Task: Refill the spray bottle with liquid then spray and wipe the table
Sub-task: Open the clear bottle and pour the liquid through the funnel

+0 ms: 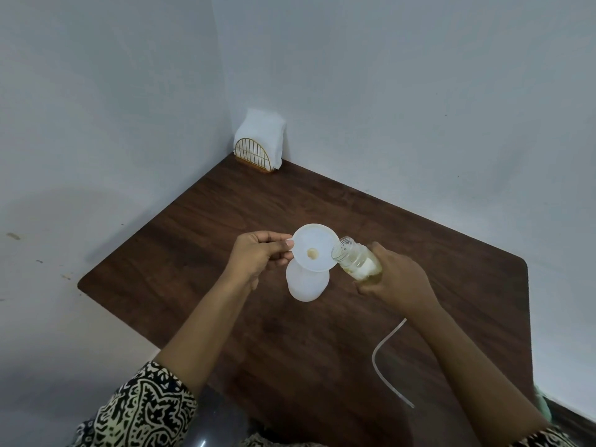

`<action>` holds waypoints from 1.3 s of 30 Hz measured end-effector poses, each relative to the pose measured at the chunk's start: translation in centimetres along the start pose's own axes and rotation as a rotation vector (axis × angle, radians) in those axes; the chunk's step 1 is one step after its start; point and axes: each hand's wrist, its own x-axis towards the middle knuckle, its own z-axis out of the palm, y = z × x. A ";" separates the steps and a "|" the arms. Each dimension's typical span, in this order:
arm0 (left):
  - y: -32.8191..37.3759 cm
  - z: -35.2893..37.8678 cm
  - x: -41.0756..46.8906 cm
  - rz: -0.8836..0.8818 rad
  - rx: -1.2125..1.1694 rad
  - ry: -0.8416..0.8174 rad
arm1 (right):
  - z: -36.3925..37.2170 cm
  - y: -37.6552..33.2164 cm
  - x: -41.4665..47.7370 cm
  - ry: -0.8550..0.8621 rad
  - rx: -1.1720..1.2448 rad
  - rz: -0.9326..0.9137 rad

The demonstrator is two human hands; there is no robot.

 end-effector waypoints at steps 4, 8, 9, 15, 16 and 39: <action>0.1 0.0 -0.1 -0.005 0.004 0.000 | -0.2 -0.2 -0.1 -0.011 -0.025 -0.001; 0.2 0.0 -0.2 -0.012 -0.011 0.000 | -0.2 -0.4 0.0 -0.006 -0.054 -0.001; 0.3 0.0 -0.2 -0.014 -0.015 -0.002 | -0.2 -0.3 0.0 -0.005 -0.059 -0.002; 0.3 -0.1 -0.2 -0.018 -0.021 -0.013 | -0.3 -0.2 0.2 -0.018 -0.068 0.005; 0.2 -0.1 -0.2 -0.016 -0.022 -0.016 | -0.3 -0.2 0.2 -0.016 -0.069 0.005; 0.5 -0.1 0.2 -0.024 0.001 -0.001 | -0.8 -0.2 1.0 -0.065 -0.111 -0.010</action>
